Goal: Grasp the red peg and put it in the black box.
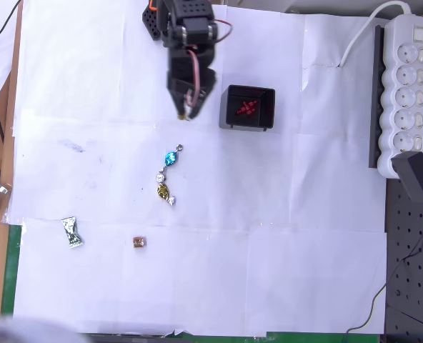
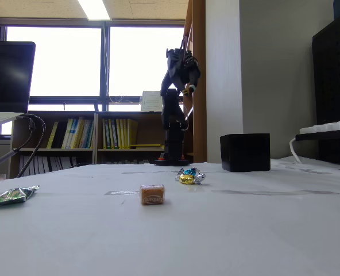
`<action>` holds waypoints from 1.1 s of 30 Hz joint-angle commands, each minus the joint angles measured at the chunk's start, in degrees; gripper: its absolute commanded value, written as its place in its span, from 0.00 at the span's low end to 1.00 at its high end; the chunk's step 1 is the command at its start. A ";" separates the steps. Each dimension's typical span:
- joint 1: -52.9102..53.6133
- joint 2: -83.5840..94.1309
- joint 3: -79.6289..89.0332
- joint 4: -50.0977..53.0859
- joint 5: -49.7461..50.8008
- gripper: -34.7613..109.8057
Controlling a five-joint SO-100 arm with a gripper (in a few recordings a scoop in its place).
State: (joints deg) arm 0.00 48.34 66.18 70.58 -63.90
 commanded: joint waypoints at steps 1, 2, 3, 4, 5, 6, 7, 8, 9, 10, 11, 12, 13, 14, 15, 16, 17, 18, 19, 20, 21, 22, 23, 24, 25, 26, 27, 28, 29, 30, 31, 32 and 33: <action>4.75 -11.25 -16.17 -4.92 -5.98 0.24; 5.45 -14.15 -20.30 -6.24 -7.12 0.24; 5.98 -17.31 -24.43 -7.47 -8.17 0.24; 6.42 -20.21 -28.21 -8.17 -8.96 0.24; 6.77 -22.24 -31.11 -8.17 -9.76 0.24; 7.03 -23.99 -33.57 -8.17 -10.02 0.24; 7.29 -25.49 -35.33 -8.17 -10.02 0.24; 7.38 -26.46 -36.65 -8.09 -10.02 0.24; 7.56 -27.16 -38.14 -8.26 -10.11 0.24; 7.65 -28.48 -40.25 -8.96 -10.46 0.24; 7.73 -30.06 -42.63 -10.02 -10.90 0.24; 8.00 -31.90 -45.00 -10.81 -11.25 0.24; 8.35 -34.01 -47.37 -10.99 -12.13 0.24; 8.70 -35.77 -49.75 -10.99 -13.01 0.24; 9.05 -37.00 -51.50 -10.99 -13.62 0.24; 9.32 -38.14 -53.17 -10.99 -14.24 0.24; 9.49 -38.94 -54.58 -10.99 -14.33 0.24; 9.67 -39.55 -55.99 -11.07 -14.33 0.24; 9.67 -40.52 -57.48 -11.34 -14.33 0.24; 9.67 -42.01 -59.41 -11.60 -14.41 0.24; 9.67 -43.59 -61.35 -11.87 -14.50 0.24; 9.49 -45.09 -63.46 -12.04 -14.68 0.24; 9.14 -46.58 -65.48 -12.04 -14.68 0.24; 8.79 -47.55 -67.41 -12.30 -14.77 0.24; 8.70 -48.34 -69.08 -12.66 -14.94 0.24; 8.61 -49.22 -69.61 -12.04 -15.03 0.24; 8.53 -50.01 -69.61 -11.34 -14.85 0.24; 8.35 -50.54 -69.61 -10.63 -14.94 0.24; 8.26 -50.98 -69.61 -9.14 -15.03 0.24; 8.17 -51.59 -69.61 -6.50 -15.82 0.24; 8.17 -52.82 -69.61 -3.60 -17.31 0.24; 8.17 -54.84 -69.61 -1.05 -18.37 0.24; 8.53 -57.22 -69.61 2.20 -20.04 0.24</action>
State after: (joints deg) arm 8.26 -3.43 1.23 65.13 -80.24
